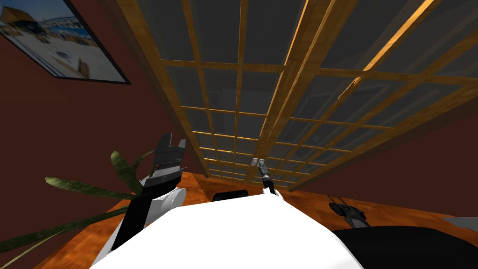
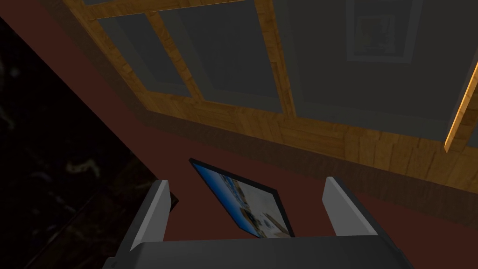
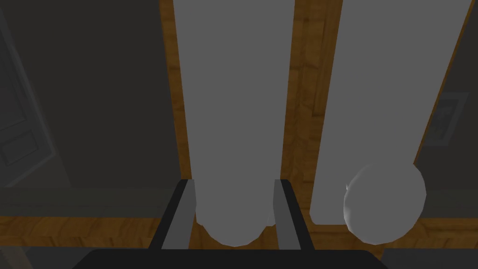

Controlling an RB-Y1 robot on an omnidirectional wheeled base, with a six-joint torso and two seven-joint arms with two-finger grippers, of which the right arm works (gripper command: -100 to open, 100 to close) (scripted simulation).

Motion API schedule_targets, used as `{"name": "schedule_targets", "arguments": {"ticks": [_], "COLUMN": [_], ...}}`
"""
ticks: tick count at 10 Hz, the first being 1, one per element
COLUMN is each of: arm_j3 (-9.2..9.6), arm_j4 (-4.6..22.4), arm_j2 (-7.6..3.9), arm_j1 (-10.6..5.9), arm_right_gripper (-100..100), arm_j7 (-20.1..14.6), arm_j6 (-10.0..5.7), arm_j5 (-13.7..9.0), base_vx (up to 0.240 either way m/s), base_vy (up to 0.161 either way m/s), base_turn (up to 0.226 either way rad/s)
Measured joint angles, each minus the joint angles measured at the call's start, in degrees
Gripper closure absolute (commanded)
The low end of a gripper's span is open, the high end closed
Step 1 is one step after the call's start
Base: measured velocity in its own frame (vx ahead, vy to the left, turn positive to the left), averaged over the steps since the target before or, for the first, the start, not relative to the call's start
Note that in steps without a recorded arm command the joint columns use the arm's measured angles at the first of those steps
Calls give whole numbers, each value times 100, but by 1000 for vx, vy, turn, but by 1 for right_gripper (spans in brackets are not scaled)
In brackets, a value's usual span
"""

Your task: Pull the door open

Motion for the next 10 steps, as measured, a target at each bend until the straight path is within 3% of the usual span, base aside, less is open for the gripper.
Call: {"name": "schedule_targets", "arguments": {"ticks": [1, 2, 5, 7, 9, 10], "arm_j3": [5, -8, -10, -43, -56, -63], "arm_j4": [-91, 70, 27, 301, 131, 189], "arm_j2": [8, -15, 19, -114, -69, -111], "arm_j1": [61, 1, 199, 200, 400, 426], "arm_right_gripper": [100, 100, 100, 100, 100, 100], "arm_j7": [-38, -78, -152, -361, -442, -554], "arm_j6": [17, -55, 10, -117, -51, -79], "arm_j5": [-11, -31, -55, -125, -151, -191], "base_vx": [-144, -138, -147, -156, -104, -134], "base_vy": [27, 30, 8, -12, -5, 2], "base_turn": [-37, -42, -38, -46, -15, -26]}}
